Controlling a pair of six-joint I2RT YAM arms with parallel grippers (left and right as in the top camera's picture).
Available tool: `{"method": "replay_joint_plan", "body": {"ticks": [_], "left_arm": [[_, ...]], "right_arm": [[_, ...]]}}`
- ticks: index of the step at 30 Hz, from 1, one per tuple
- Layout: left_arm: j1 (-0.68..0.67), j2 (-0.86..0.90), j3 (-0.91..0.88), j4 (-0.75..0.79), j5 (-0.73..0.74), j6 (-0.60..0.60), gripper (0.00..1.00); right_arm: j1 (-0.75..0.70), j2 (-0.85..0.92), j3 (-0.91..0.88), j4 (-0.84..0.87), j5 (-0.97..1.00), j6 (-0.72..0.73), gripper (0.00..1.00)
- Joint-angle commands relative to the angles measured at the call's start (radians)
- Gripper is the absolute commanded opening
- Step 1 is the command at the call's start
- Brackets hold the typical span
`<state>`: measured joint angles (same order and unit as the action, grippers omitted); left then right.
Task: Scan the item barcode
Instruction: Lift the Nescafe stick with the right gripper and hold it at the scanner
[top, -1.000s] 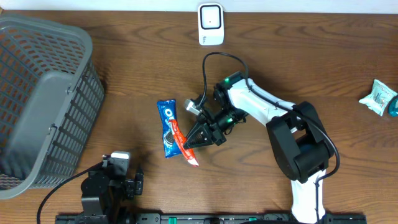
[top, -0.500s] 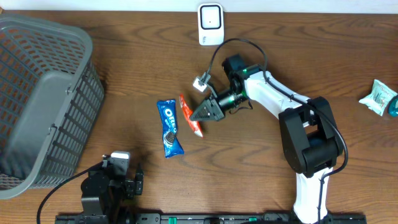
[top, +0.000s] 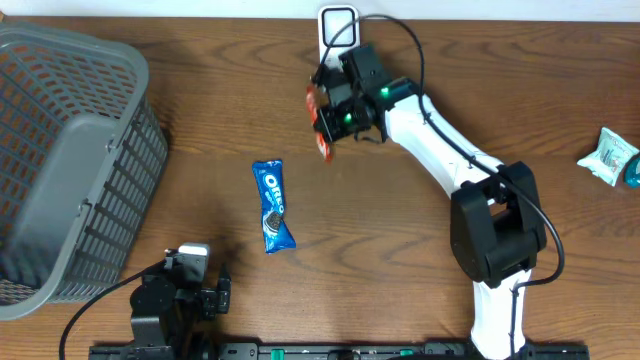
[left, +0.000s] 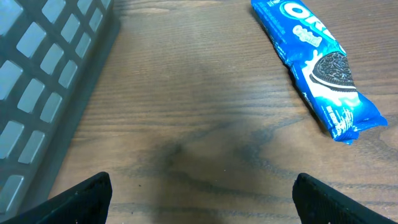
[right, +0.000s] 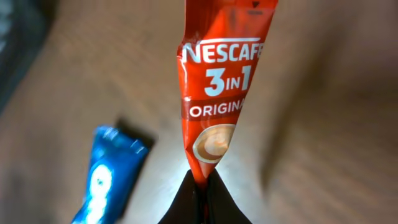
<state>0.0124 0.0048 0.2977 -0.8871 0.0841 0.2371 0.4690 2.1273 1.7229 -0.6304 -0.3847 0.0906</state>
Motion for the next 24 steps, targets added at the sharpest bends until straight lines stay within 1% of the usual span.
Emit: {"method": "replay_joint_plan", "body": {"ticks": [1,5,9,13,18,20,22,24], "left_arm": [[0.004,0.000,-0.002,-0.003,0.010,0.009,0.93],[0.004,0.000,-0.002,-0.003,0.010,0.009,0.93],[0.004,0.000,-0.002,-0.003,0.010,0.010,0.93],[0.004,0.000,-0.002,-0.002,0.010,0.010,0.93],[0.004,0.000,-0.002,-0.003,0.010,0.009,0.93],[0.004,0.000,-0.002,-0.002,0.010,0.010,0.93],[0.004,0.000,-0.002,-0.002,0.010,0.009,0.93],[0.004,0.000,-0.002,-0.003,0.010,0.010,0.93]], "right_arm": [[-0.001,-0.002,0.088,0.000,0.192,-0.008,0.01],[-0.015,0.027,0.182,-0.001,0.235,-0.078,0.01],[-0.019,0.102,0.294,-0.008,0.373,-0.105,0.01],[-0.027,0.231,0.473,-0.059,0.441,-0.135,0.01],[-0.056,0.415,0.752,-0.107,0.509,-0.137,0.01],[-0.065,0.479,0.836,-0.108,0.534,-0.138,0.01],[-0.072,0.527,0.885,-0.100,0.536,-0.137,0.01],[-0.076,0.558,0.894,-0.069,0.537,-0.137,0.01]]}}
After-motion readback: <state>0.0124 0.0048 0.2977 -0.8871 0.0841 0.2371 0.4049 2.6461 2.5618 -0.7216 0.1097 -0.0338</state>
